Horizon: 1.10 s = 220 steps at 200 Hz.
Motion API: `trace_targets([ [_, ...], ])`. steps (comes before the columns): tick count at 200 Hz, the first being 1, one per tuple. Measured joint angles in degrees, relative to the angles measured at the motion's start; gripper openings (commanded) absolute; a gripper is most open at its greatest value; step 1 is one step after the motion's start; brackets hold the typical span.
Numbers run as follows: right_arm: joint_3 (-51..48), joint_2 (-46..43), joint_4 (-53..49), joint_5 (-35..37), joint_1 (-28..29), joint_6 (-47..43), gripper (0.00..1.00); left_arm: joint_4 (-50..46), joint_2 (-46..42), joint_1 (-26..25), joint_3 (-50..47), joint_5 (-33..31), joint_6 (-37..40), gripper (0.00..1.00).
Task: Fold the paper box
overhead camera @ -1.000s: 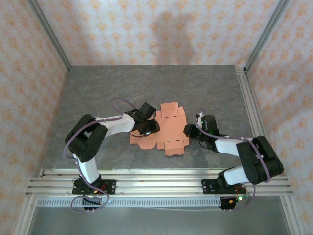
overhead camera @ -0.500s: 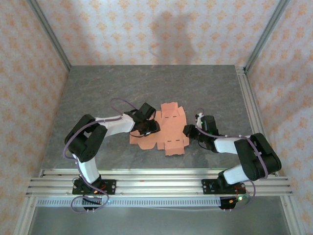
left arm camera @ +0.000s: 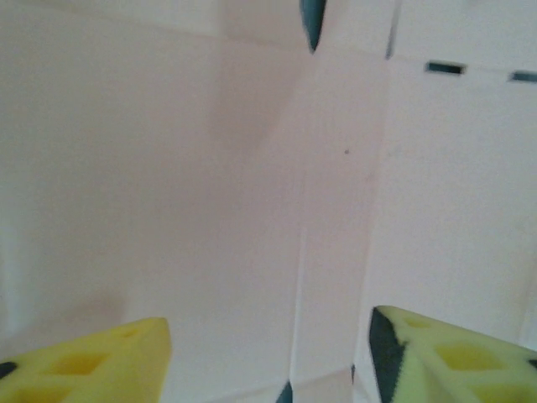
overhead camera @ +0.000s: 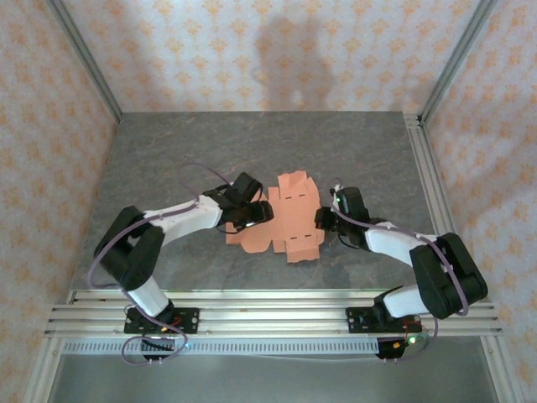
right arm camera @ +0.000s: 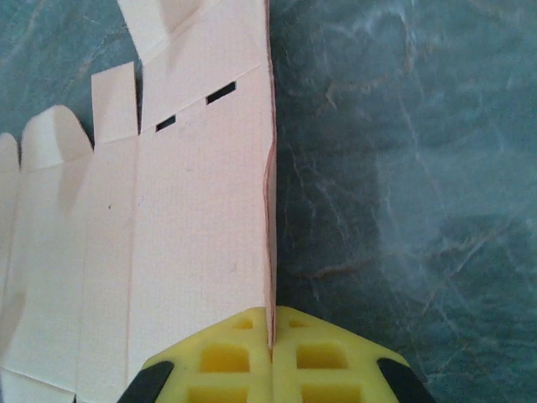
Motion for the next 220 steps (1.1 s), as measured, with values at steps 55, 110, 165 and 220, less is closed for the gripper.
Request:
trace_targets([
  [55, 14.45, 5.55, -17.16, 14.03, 6.69, -8.92, 0.0, -1.88, -9.6, 6.34, -3.19, -4.07, 0.66, 0.8],
  [110, 25.77, 17.66, -28.7, 34.6, 14.21, -12.92, 0.0, -3.1, -11.43, 7.98, -8.61, -4.76, 0.0, 0.85],
  [165, 31.54, 26.82, -34.23, 55.01, 21.27, -13.07, 0.0, -3.65, -16.72, 9.73, -11.39, -7.04, -1.33, 0.87],
  [220, 32.7, 28.94, -37.75, 60.37, 21.59, -10.95, 0.0, -4.02, -16.87, 9.77, -11.8, -7.26, -1.49, 0.88],
])
